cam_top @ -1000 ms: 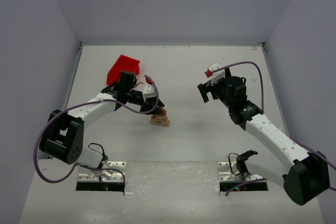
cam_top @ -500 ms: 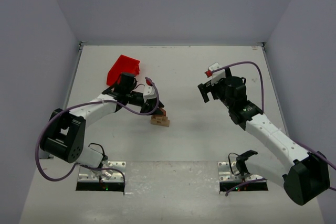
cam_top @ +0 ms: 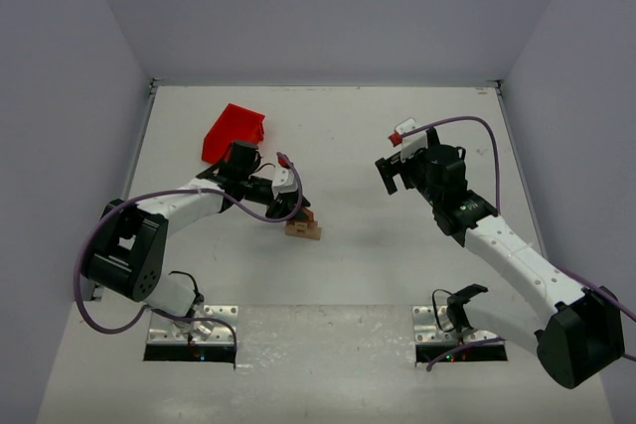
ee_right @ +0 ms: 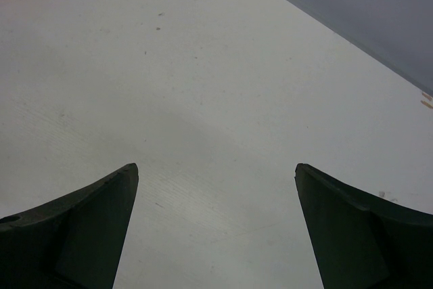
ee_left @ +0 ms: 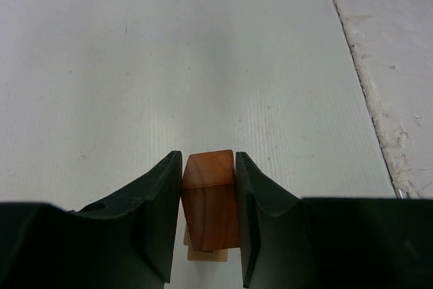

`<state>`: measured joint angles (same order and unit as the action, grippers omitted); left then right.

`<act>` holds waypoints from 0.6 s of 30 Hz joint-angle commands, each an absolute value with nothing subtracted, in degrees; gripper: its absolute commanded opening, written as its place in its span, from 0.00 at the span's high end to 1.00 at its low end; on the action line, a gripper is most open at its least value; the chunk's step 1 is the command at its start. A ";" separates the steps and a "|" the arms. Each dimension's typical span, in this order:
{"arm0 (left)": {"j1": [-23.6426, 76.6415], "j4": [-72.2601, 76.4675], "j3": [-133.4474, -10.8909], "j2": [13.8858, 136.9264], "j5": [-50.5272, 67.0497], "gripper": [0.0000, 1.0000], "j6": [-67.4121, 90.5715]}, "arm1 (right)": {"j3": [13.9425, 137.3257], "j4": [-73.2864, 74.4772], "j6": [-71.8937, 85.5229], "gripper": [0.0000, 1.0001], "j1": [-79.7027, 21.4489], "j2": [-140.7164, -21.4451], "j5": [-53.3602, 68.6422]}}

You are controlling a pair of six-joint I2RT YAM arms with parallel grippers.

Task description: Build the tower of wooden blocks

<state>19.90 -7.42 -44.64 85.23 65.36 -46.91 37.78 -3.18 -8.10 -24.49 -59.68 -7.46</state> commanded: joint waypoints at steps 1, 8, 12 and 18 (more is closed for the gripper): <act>20.04 -6.24 -44.12 84.90 66.62 1.00 -49.75 | 37.79 -4.22 -7.73 0.01 -24.43 -58.80 -8.79; 20.04 -5.63 -43.55 84.86 65.91 1.00 -49.62 | 37.92 -4.04 -7.91 0.01 -24.43 -58.71 -8.70; 20.04 -5.73 -43.14 84.11 65.69 0.89 -49.99 | 37.88 -4.10 -7.96 0.01 -24.43 -58.62 -8.37; 20.04 -7.65 -43.11 83.41 65.83 0.64 -52.03 | 37.88 -3.96 -8.09 0.01 -24.43 -58.49 -7.47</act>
